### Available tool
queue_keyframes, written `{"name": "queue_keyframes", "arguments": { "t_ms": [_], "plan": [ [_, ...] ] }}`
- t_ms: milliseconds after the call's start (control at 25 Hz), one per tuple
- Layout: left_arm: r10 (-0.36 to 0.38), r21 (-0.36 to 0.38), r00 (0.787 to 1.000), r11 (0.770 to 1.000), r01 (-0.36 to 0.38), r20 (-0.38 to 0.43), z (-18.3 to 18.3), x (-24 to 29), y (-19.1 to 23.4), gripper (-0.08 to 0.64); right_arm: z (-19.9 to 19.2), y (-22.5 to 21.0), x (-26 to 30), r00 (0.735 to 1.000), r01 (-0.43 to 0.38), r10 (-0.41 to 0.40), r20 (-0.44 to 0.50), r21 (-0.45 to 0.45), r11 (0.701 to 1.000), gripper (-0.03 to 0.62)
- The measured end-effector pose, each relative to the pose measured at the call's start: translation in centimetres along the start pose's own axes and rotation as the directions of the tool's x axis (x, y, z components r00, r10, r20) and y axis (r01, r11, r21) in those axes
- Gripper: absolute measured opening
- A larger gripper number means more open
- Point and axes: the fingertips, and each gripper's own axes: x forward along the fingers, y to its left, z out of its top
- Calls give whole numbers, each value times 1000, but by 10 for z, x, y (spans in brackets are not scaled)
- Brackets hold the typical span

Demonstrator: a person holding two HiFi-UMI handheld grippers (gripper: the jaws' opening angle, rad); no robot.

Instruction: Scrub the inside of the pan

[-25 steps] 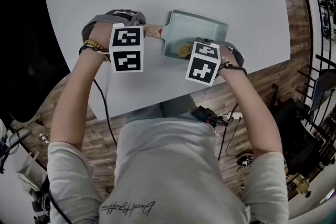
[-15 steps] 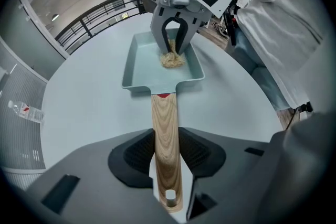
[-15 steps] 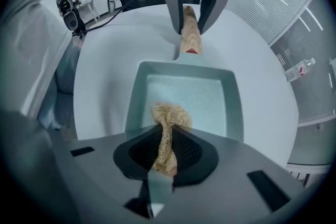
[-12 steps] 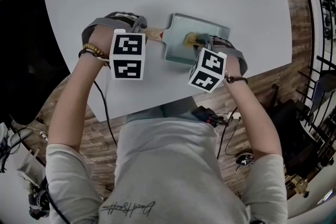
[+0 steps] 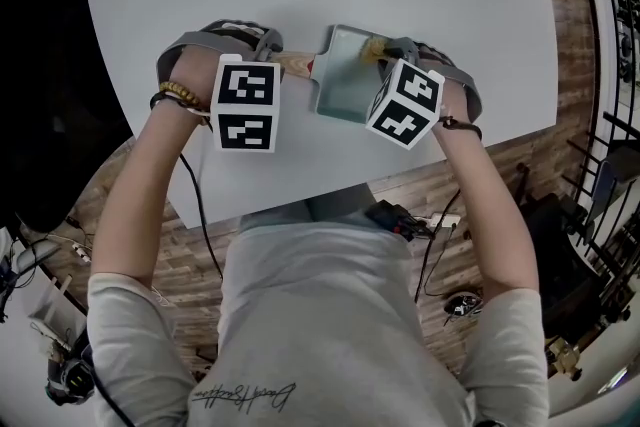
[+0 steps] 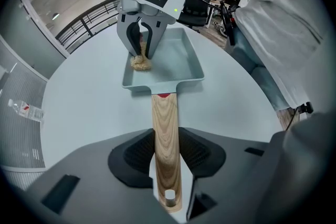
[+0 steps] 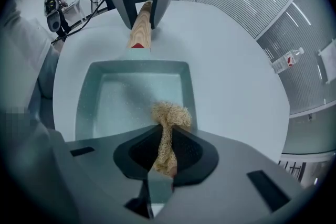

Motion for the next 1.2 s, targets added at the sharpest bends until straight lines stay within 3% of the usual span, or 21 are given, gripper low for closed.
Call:
{"name": "queue_keyframes", "arguments": {
  "t_ms": [120, 440, 920, 1040, 1200],
  "plan": [
    [-3, -9, 1000, 1000, 3, 1, -2, 1, 0, 149, 1, 3, 0, 1000, -14, 14, 9, -2, 1000, 69],
    [11, -14, 1000, 1000, -11, -24, -9, 5, 2, 149, -4, 40, -2, 990, -141, 142, -26, 7, 990, 69],
    [23, -21, 999, 1000, -23, -45, -13, 7, 7, 149, -7, 96, -12, 924, -378, 381, -39, 58, 924, 67],
    [19, -17, 999, 1000, -20, -49, -14, 7, 6, 149, -6, 97, -12, 939, -340, 342, -36, 37, 940, 66],
    [14, 17, 998, 1000, -13, -68, -13, 7, 3, 149, -10, 82, -9, 983, -181, 180, -26, -18, 983, 67]
  ]
}}
